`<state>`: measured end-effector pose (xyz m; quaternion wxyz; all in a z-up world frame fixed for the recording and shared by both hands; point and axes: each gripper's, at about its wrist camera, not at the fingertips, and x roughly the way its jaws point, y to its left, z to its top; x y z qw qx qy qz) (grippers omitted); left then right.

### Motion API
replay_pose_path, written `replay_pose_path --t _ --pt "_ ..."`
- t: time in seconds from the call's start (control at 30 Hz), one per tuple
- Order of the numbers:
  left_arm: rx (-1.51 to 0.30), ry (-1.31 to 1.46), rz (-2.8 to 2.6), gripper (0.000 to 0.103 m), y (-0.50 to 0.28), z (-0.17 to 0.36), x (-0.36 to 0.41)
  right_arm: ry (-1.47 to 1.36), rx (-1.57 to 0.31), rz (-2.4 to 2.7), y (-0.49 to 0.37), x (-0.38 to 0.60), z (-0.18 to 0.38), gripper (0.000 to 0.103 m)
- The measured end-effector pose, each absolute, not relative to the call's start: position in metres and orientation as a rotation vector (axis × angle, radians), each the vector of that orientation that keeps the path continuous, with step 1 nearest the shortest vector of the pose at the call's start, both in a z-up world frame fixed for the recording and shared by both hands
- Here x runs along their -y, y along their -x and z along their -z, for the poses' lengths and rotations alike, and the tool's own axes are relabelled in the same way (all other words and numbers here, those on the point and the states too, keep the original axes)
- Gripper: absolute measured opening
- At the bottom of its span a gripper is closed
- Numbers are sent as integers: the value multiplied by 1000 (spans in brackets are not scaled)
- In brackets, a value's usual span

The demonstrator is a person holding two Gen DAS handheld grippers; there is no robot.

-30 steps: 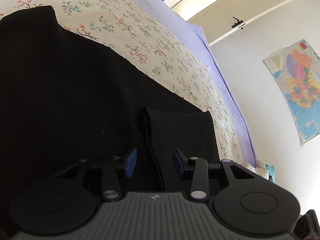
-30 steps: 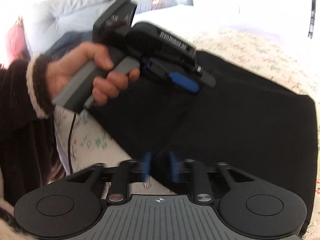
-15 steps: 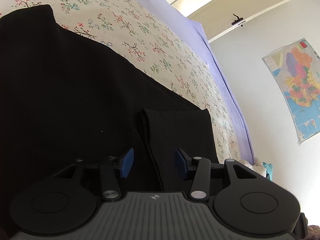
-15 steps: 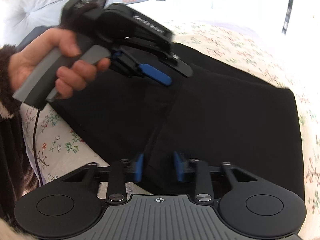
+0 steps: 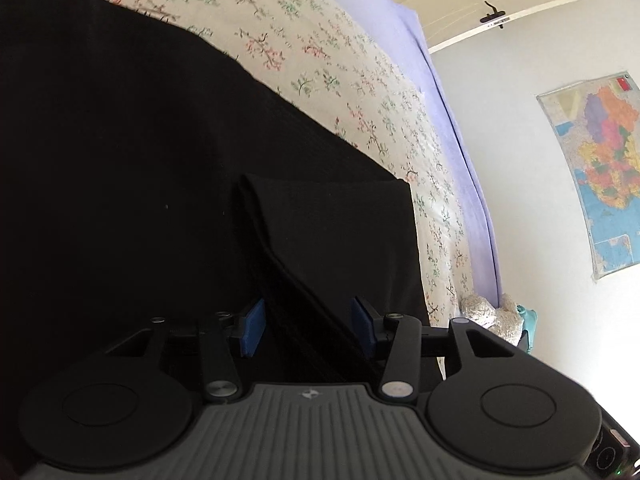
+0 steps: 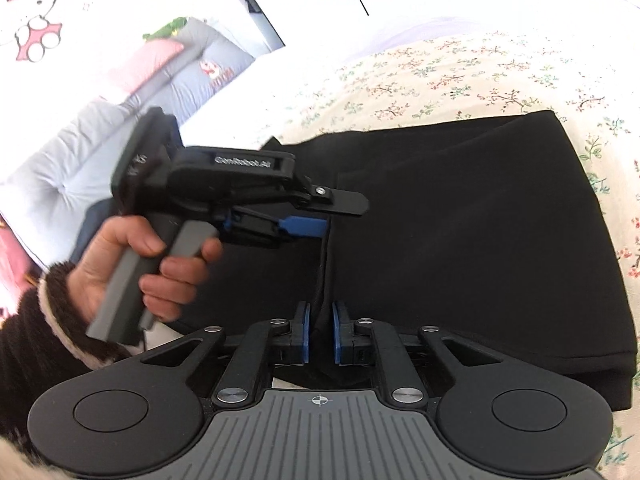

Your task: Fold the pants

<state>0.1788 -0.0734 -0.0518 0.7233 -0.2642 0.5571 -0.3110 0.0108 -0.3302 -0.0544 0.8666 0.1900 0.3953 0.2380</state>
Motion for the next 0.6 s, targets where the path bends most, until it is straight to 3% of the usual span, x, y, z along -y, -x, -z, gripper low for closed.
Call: replay_pose_path --t 0.1,0.2,0.6 --pt "-1205 587 677 86 -177 51 72 -412 -817 -492 -11 332 51 11" --pt "-1146 561 625 50 -176 51 74 -422 -824 -492 -17 329 51 11" --pt "-953 314 477 49 -184 15 46 -371 -809 -525 -45 271 54 11"
